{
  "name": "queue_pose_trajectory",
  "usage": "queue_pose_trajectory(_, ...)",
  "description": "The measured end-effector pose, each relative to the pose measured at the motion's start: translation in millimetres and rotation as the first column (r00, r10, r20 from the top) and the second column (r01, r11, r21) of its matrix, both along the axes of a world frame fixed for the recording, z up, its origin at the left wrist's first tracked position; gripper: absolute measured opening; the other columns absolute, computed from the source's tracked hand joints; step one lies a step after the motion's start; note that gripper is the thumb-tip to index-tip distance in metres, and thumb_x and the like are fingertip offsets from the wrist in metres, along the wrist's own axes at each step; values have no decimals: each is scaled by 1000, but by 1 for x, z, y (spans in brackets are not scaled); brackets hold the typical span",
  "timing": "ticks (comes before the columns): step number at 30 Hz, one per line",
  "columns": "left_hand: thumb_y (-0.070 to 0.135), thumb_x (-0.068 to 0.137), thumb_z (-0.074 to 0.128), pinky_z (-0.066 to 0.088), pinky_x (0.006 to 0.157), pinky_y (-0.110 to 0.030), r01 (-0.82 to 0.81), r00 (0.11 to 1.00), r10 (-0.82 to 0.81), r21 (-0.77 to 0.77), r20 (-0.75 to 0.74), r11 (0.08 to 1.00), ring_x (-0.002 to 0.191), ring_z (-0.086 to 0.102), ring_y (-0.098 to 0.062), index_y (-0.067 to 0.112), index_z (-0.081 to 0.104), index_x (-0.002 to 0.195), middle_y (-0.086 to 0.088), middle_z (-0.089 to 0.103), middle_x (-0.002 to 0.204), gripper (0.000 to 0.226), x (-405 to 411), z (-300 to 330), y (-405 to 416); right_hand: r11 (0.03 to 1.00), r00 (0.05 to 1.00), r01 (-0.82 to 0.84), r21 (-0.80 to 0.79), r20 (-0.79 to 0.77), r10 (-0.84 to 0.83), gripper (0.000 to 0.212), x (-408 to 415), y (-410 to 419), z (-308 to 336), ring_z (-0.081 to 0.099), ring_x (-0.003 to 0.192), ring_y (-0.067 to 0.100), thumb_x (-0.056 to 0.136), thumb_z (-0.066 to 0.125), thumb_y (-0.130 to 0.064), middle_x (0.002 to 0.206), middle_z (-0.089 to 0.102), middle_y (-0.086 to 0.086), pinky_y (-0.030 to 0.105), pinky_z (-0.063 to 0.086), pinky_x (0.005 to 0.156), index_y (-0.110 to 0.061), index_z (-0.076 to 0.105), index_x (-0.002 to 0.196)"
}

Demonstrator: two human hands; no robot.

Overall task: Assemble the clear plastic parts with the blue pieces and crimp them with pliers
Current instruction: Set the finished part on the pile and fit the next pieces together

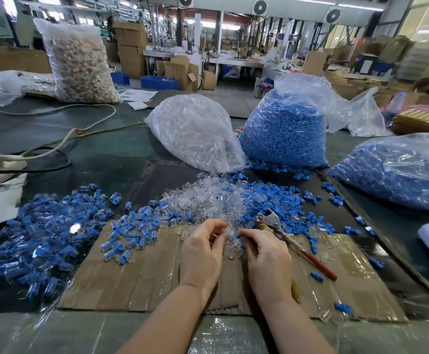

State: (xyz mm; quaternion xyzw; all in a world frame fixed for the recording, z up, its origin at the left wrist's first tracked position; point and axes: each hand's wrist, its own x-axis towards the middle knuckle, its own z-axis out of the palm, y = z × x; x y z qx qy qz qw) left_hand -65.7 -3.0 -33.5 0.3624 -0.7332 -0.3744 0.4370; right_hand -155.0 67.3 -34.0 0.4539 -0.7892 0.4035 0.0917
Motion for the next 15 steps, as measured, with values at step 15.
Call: queue_pose_trajectory(15, 12, 85, 66, 42, 63, -3, 67, 997, -70, 115, 19, 991, 73, 57, 7, 37, 57, 76, 15, 64, 74, 28, 5, 2, -1, 991, 988, -86, -100, 117, 97, 3, -1, 4, 0, 61, 78, 15, 86, 65, -14, 80, 67, -6, 36, 52, 72, -15, 68, 87)
